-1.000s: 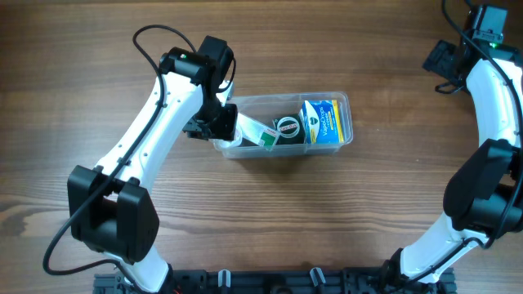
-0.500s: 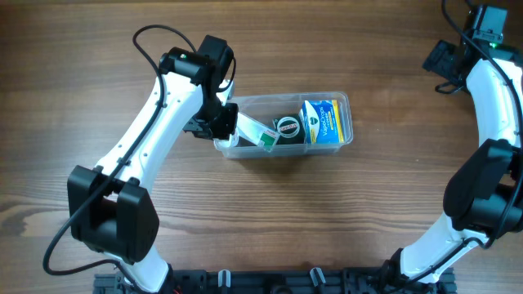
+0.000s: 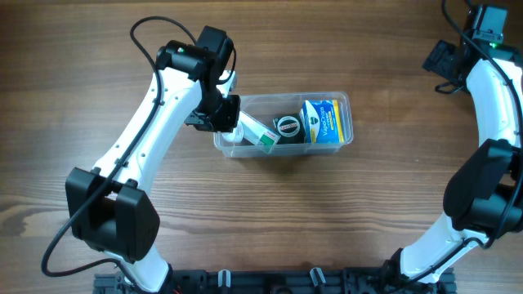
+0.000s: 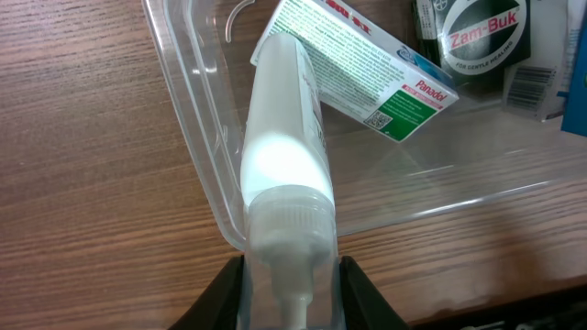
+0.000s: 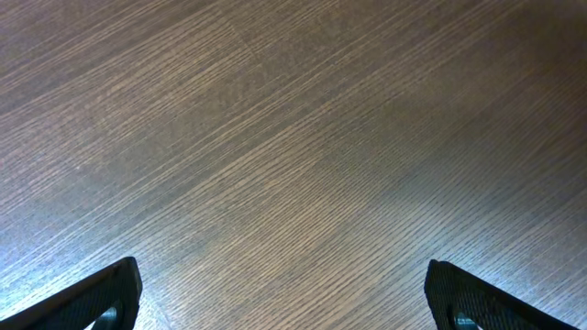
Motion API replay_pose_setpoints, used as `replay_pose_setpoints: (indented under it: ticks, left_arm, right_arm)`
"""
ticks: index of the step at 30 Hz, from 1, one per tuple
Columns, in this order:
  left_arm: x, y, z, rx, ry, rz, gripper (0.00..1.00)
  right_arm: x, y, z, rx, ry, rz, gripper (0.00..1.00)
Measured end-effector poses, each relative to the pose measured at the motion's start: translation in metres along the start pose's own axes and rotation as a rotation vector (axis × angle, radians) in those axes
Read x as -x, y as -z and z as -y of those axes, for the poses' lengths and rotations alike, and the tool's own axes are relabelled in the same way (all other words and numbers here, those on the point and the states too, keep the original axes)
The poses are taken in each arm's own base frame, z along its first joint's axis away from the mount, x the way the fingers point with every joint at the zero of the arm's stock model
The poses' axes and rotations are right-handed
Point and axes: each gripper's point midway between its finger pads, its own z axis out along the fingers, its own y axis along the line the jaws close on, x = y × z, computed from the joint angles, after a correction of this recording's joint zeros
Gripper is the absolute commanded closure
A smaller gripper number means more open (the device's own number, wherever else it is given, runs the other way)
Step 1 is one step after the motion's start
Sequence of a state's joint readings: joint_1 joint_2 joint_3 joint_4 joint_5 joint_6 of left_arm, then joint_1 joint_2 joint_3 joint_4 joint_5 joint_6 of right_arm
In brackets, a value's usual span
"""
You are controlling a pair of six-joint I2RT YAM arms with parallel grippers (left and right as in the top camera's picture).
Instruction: Pack container
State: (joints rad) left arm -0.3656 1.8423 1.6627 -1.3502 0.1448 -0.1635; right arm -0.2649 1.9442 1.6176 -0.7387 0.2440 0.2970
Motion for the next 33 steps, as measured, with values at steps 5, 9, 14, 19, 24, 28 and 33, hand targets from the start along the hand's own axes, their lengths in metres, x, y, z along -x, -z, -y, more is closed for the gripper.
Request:
replay_pose_setpoints:
  ticks: [5,9,14,19,24,28,33]
  left_arm:
    - [-0.015,0.001,-0.003,0.011,0.009,-0.059,0.73]
    - [-0.021,0.001,-0.004,0.017,0.013,-0.085,0.61]
    - [-0.01,0.001,-0.001,0.003,0.007,-0.042,0.44]
    - [0.004,0.001,0.003,-0.013,0.001,0.015,0.14]
    - [0.021,0.005,0.006,-0.031,-0.005,0.084,0.0]
    - [0.055,0.046,-0.015,-0.053,0.06,0.223,0.0]
    - [0.069,0.125,-0.093,-0.041,0.255,0.444,0.0]
  right_arm:
    - [0.0,0.0,0.0,0.0,0.0,0.0,0.0]
    - [0.0,0.0,0.0,0.0,0.0,0.0,0.0]
    - [0.0,0.0,0.0,0.0,0.0,0.0,0.0]
    - [0.0,0.0,0.0,0.0,0.0,0.0,0.0]
    - [0.0,0.0,0.0,0.0,0.0,0.0,0.0]
    - [0.0,0.0,0.0,0.0,0.0,0.0,0.0]
    - [0.0,0.0,0.0,0.0,0.0,0.0,0.0]
